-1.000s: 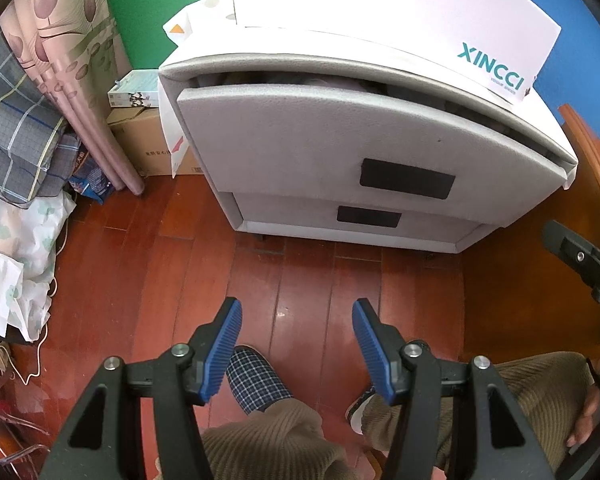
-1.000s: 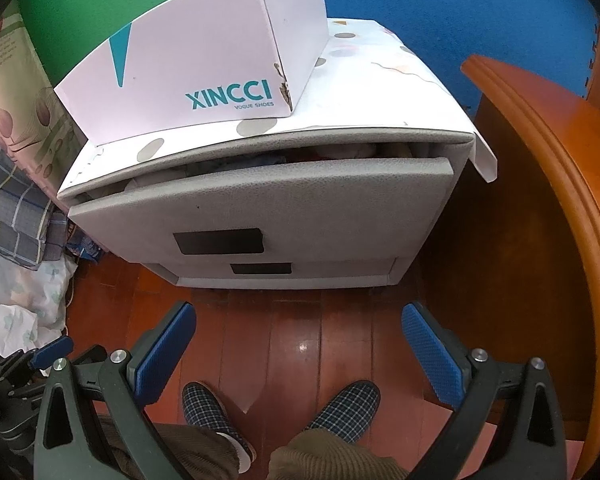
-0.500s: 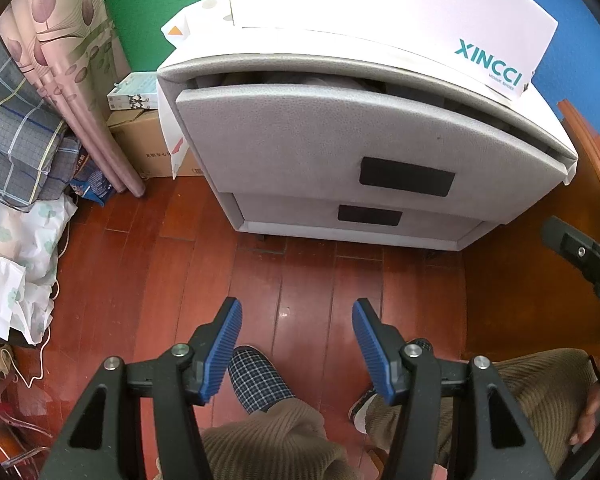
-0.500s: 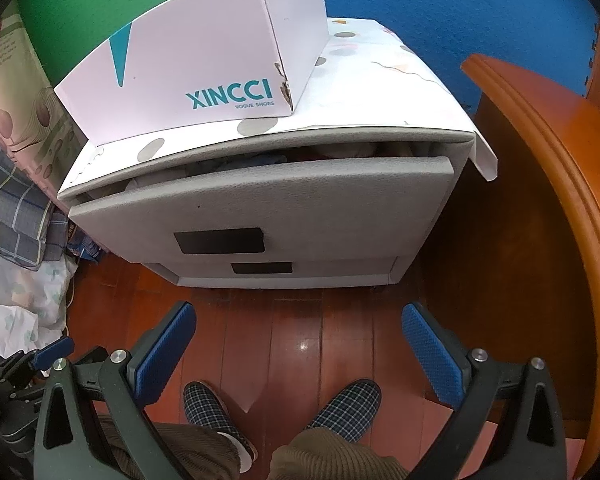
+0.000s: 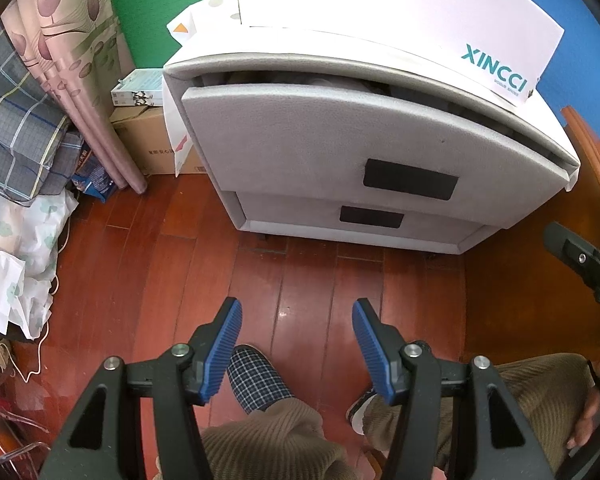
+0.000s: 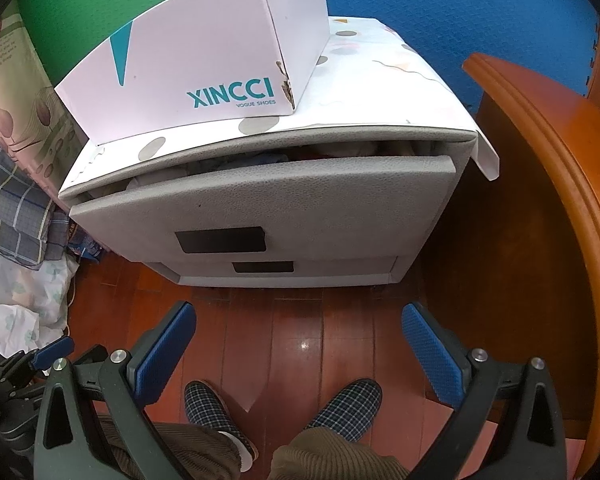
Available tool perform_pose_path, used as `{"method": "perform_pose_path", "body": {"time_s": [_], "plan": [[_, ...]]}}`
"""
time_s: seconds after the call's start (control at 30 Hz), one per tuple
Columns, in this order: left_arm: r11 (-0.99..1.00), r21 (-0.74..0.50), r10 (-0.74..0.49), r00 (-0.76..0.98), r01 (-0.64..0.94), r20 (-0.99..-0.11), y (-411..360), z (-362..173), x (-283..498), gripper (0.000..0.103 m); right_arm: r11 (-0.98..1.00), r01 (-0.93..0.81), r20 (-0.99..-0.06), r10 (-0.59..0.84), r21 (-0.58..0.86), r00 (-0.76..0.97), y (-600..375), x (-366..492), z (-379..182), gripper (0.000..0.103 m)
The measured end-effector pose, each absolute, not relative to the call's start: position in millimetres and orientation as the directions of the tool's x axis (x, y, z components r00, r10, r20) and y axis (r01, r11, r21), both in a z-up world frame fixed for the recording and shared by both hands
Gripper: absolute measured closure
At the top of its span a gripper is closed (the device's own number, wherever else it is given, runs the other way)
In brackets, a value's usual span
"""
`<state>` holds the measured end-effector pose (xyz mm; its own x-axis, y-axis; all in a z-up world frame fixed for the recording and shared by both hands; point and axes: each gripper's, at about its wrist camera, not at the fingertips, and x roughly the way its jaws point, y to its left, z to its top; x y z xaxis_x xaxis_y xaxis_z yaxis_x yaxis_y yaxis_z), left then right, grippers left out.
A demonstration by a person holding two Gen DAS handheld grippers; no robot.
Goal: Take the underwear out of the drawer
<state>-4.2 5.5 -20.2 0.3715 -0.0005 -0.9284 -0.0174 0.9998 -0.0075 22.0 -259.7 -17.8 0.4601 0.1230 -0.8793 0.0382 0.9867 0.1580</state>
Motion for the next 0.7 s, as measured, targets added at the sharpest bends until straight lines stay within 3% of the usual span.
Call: {"method": "perform_pose_path", "body": {"time_s": [0.17, 0.43, 0.6, 0.7], "plan": [[0.996, -0.076, -0.050, 0.374, -0.054, -0.926, 16.1, -15.4, -2.5, 0.044, 0.985, 0.038, -0.879, 0.130, 0.166, 0.459, -260.3, 23.2, -18.1, 0.001], [0.921, -0.362, -0.260, 0.466, -0.145, -0.846, 62.9, 8.5, 32.6, 0.044, 0.980, 0.041, -0.879, 0.155, 0.194, 0.452, -263.3, 24.6, -19.9, 0.001], [0.865, -0.456, -0.317, 0.473, -0.212, -0.822, 86.9, 1.4, 69.1, 0.044, 0.977, 0.043, -0.879, 0.169, 0.210, 0.447, -265.0, 25.3, -21.3, 0.001], [0.823, -0.500, -0.335, 0.480, -0.270, -0.811, 101.6, -6.9, 90.2, 0.038, 0.973, 0.046, -0.879, 0.183, 0.226, 0.440, -266.0, 26.7, -22.7, 0.001]]}}
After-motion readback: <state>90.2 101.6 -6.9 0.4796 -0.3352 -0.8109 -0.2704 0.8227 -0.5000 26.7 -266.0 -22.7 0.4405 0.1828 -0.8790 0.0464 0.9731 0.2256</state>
